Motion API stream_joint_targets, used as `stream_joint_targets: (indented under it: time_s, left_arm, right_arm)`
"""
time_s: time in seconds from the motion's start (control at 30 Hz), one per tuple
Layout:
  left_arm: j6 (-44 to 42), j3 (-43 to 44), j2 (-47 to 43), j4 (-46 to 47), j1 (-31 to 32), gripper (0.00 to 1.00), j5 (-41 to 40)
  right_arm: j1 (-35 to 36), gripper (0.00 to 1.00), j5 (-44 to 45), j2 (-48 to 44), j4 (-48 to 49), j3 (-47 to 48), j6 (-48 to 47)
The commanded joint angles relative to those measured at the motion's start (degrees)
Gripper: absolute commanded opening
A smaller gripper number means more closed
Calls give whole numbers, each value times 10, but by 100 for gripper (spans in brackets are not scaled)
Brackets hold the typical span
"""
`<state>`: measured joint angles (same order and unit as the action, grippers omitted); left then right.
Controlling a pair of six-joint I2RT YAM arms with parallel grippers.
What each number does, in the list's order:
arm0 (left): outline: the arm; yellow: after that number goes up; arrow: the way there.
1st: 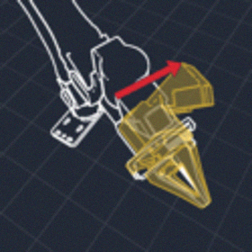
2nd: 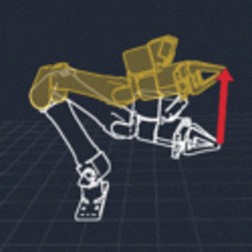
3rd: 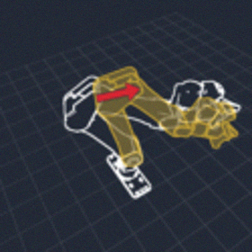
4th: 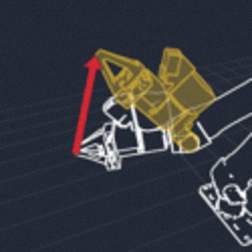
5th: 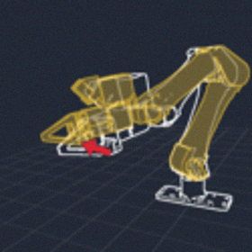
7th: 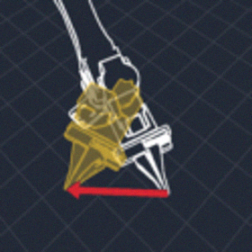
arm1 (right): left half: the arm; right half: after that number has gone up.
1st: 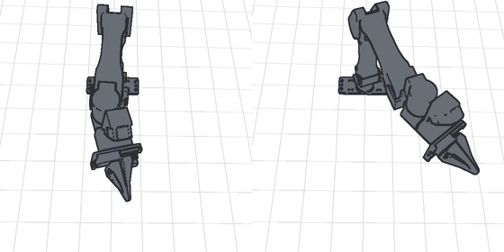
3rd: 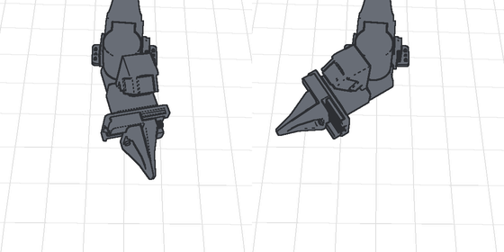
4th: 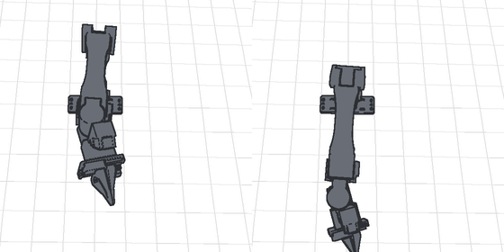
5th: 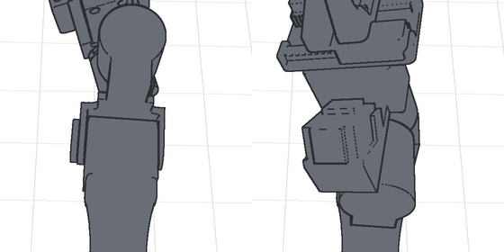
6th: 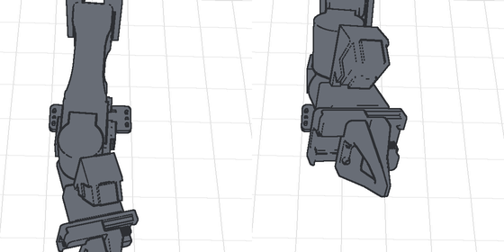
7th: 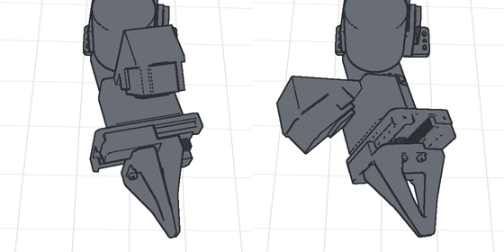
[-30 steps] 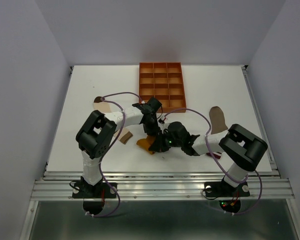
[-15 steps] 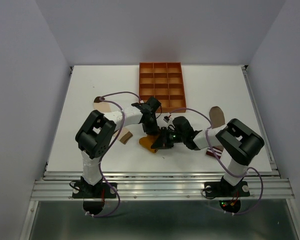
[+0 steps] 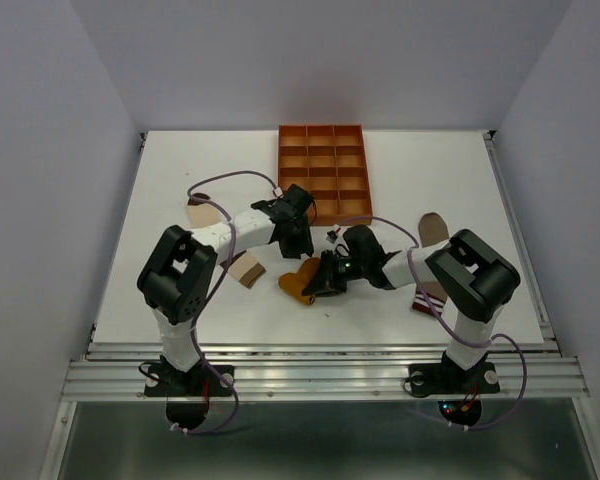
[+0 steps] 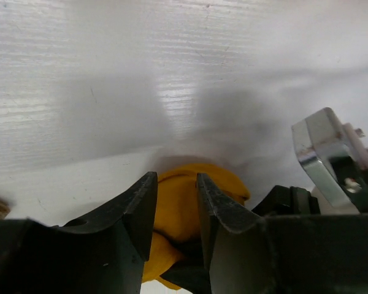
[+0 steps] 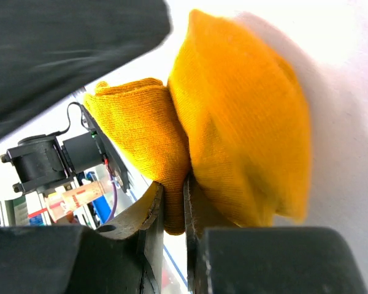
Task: Roll the socks
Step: Roll the sock at the center of the board.
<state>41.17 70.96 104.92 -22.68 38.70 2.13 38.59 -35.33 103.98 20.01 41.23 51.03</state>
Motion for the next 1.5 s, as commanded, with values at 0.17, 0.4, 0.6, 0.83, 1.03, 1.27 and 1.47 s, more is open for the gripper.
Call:
stream_joint_targets:
  time_s: [0.17, 0.4, 0.6, 0.83, 1.03, 1.27, 1.47]
  left_arm:
    - [-21, -34, -123, -27, 1, 45, -41]
    - [6, -136, -197, -72, 1, 45, -57]
    - [20, -211, -228, -23, 5, 46, 5]
    - [39, -227, -203, 40, 5, 47, 32]
    - [37, -238, -221, 82, 5, 51, 53]
    - [24, -247, -184, 95, 7, 51, 74]
    - [29, -234, -152, 65, 17, 51, 9]
  right_arm:
    - [3, 1, 64, 45, -156, 2, -27]
    - [-3, 1, 74, 49, -161, 3, -27]
    - [-3, 1, 100, 61, -162, -3, -28]
    - [-3, 1, 124, 80, -161, -10, -37]
    - [-3, 1, 142, 89, -162, -14, -32]
    - [-3, 3, 142, 100, -161, -10, -29]
    - [-3, 6, 151, 91, -162, -10, -31]
